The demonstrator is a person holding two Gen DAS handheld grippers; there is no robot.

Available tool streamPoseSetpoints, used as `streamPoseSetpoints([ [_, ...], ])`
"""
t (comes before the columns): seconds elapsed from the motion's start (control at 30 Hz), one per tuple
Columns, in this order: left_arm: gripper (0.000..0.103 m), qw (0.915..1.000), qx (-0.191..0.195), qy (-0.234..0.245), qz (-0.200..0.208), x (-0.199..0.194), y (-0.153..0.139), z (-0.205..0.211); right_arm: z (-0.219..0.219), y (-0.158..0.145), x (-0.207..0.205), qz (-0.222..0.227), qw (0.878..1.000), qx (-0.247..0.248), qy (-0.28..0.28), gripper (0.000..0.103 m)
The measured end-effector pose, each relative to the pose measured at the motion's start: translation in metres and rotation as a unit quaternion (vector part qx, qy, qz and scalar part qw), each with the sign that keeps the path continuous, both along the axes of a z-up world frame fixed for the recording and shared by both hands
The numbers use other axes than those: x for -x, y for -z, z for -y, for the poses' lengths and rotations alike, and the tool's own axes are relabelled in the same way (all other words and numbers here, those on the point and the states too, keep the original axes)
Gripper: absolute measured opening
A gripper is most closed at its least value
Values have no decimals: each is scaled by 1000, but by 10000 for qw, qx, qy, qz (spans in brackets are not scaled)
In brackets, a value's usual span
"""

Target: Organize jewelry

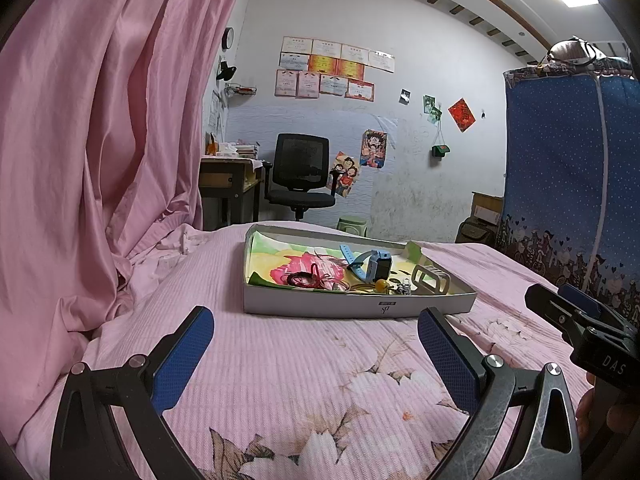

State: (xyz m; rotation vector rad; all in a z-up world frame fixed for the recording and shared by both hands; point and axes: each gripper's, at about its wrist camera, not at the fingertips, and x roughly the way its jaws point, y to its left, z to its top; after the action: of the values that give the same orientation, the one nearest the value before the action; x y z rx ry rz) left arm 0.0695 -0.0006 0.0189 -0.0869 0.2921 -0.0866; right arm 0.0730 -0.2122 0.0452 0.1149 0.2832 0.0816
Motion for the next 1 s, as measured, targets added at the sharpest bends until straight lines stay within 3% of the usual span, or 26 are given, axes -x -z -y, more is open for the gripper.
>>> streamPoseSetpoints([
  [1.0,103,10000,-24,-30,-62,-1,-1,-1,0,0,0,-28,10000,7,-8,93],
])
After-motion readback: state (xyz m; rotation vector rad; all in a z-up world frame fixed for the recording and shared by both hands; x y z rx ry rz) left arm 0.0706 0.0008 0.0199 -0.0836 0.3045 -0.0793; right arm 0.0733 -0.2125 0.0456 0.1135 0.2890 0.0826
